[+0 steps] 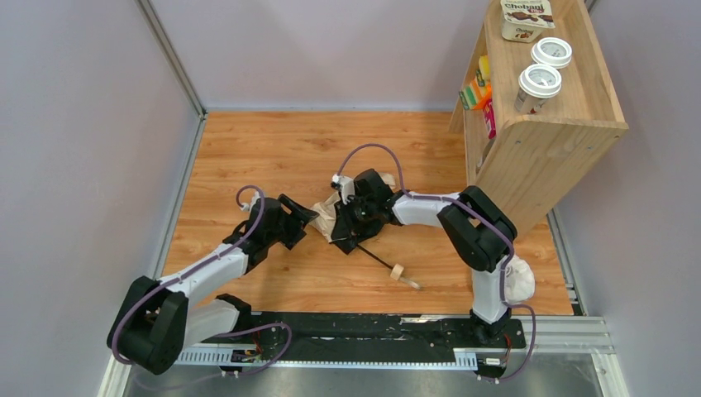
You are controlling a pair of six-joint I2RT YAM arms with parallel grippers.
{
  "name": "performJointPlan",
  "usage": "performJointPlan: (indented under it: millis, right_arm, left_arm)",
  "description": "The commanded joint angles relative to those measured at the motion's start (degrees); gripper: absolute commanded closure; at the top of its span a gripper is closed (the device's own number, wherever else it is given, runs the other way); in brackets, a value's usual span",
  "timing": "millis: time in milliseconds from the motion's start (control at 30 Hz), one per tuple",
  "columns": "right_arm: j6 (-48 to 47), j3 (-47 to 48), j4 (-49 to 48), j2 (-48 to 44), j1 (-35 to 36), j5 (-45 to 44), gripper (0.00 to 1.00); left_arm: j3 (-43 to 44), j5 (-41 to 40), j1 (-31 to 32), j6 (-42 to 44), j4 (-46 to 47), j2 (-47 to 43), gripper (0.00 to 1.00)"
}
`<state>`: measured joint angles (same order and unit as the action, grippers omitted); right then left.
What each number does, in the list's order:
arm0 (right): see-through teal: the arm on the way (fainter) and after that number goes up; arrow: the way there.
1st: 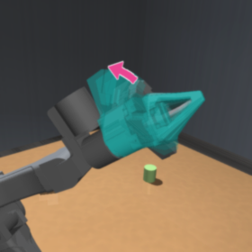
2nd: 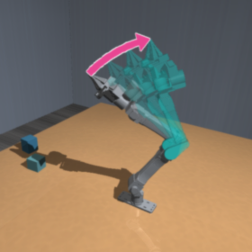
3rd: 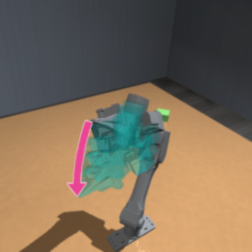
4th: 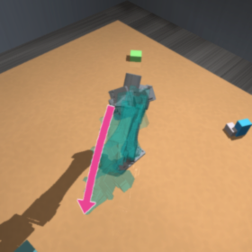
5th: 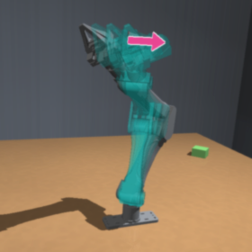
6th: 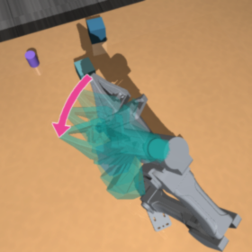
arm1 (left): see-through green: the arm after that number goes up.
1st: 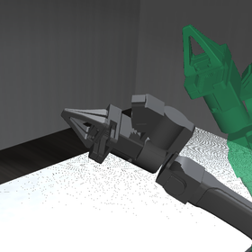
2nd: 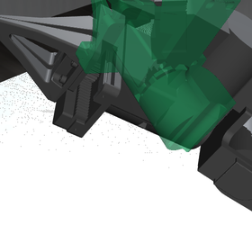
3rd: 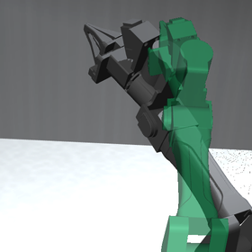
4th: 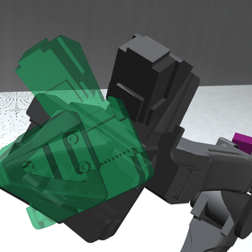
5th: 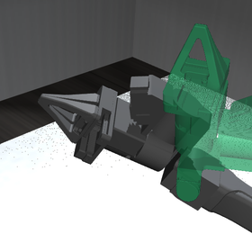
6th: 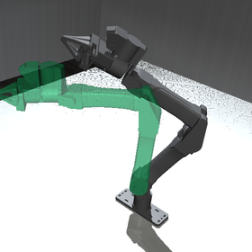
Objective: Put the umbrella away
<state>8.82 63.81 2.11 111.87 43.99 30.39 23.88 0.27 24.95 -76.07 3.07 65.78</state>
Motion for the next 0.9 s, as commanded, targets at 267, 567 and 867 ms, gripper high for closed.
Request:
performJointPlan:
  millis: [267, 567, 867]
  right_arm:
    - [9.55, 0.61, 12.04, 14.86, -8.48, 19.7, 1.0]
    - [8.5, 3.95, 14.67, 16.36, -8.66, 19.8, 1.0]
    - [7.0, 5.53, 16.87, 15.57, -8.65, 18.83, 1.0]
  left_arm:
    - [-0.59, 3.52, 0.8, -4.51, 10.09, 3.47, 0.2]
    - [2.48, 0.97, 2.38, -1.45, 18.82, 9.72, 0.2]
    - [8.11, -3.7, 3.53, -5.22, 7.04, 13.48, 0.19]
